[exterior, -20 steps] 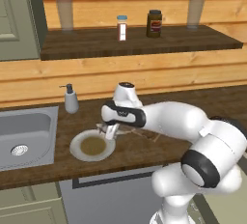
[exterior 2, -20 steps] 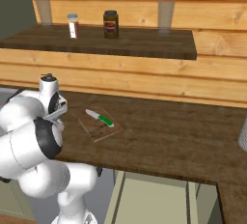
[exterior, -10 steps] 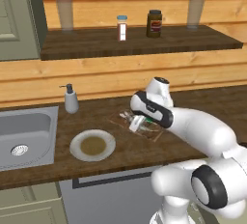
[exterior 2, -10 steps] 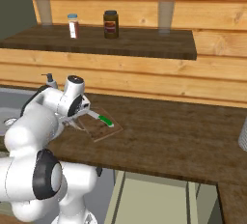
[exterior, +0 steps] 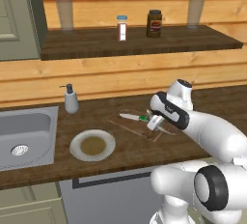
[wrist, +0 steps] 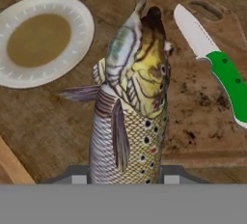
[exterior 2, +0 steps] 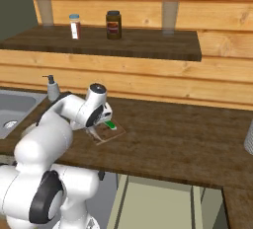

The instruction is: Pick up the knife from the drawer and place it on the cutting board. Then place the meat from the plate to the cutting board.

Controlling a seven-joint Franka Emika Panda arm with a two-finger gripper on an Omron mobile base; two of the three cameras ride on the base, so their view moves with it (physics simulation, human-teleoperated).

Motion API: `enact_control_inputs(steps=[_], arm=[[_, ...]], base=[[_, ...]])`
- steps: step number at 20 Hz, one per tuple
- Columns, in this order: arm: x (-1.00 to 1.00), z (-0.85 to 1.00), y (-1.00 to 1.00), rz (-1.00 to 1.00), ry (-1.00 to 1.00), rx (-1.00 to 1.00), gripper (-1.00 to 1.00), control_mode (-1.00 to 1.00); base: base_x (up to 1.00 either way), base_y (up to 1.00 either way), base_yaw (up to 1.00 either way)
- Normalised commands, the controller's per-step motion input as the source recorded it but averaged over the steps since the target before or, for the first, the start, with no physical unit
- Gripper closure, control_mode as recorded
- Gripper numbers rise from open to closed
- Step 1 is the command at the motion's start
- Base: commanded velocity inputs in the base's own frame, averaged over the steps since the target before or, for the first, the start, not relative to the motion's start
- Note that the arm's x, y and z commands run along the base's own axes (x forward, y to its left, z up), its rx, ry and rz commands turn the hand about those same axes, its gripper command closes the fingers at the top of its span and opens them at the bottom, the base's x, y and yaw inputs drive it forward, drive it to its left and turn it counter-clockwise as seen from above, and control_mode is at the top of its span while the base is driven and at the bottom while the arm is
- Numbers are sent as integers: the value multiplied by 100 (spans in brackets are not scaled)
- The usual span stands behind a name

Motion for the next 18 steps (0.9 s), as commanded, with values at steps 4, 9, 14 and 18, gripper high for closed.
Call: enact_control_inputs(steps=[4,9,14,18], arm=[[36,7,-46,-7,5,0,100,-100],[49,4,-18,-2,8,0,100,-100],[46,0,0,0,8,0,100,-100],[15,-1,5,0,8,0,100,-100]], base=[[0,0,0],[0,0,0],[0,0,0],[0,0,0]])
